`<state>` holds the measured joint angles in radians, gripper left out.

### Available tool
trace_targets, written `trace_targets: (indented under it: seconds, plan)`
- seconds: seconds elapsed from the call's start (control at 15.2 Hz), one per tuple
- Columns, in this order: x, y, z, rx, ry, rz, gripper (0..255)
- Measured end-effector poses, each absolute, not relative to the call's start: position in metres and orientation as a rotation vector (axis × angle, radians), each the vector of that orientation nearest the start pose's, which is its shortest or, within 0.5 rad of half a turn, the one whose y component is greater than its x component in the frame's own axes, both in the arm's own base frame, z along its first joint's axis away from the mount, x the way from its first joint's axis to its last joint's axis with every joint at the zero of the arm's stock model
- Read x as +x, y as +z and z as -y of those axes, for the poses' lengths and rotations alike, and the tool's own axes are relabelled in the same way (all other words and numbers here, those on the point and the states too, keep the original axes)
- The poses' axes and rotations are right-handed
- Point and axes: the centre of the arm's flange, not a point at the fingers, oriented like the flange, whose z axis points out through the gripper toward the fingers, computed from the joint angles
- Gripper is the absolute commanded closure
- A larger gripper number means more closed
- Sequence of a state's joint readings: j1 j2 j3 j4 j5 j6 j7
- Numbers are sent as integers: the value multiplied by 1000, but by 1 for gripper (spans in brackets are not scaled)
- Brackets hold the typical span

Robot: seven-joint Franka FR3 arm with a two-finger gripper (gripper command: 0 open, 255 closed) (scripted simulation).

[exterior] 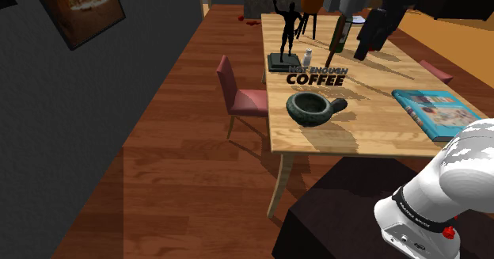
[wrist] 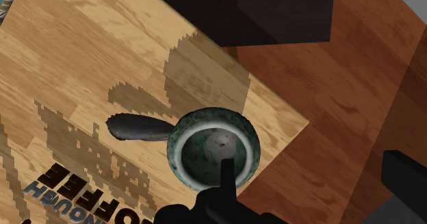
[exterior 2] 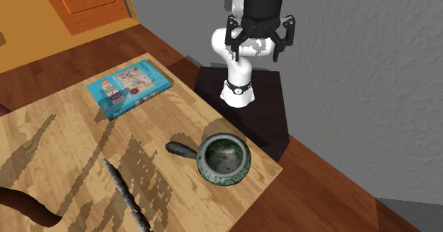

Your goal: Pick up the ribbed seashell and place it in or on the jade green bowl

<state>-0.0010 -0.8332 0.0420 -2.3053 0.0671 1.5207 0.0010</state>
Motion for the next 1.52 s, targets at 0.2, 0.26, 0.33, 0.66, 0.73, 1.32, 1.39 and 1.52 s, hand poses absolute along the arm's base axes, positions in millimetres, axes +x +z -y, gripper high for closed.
trace_targets:
  seconds: [0.2, 0.26, 0.33, 0.66, 0.73, 1.32, 1.39, 1.52]
  plan:
    - [290, 612, -15, -3104, -71, 119, 0]
    - [290, 604, -8, -3103, -68, 169, 0]
    - [290, 596, -2, -3101, -66, 225, 0]
    - [299, 539, 37, -3073, -50, 523, 0]
    - [303, 530, 43, -3064, -48, 583, 0]
    - [332, 436, 105, -2929, -24, 1116, 0]
    - [340, 425, 112, -2908, -21, 1173, 0]
    - [351, 407, 124, -2864, -16, 1288, 0]
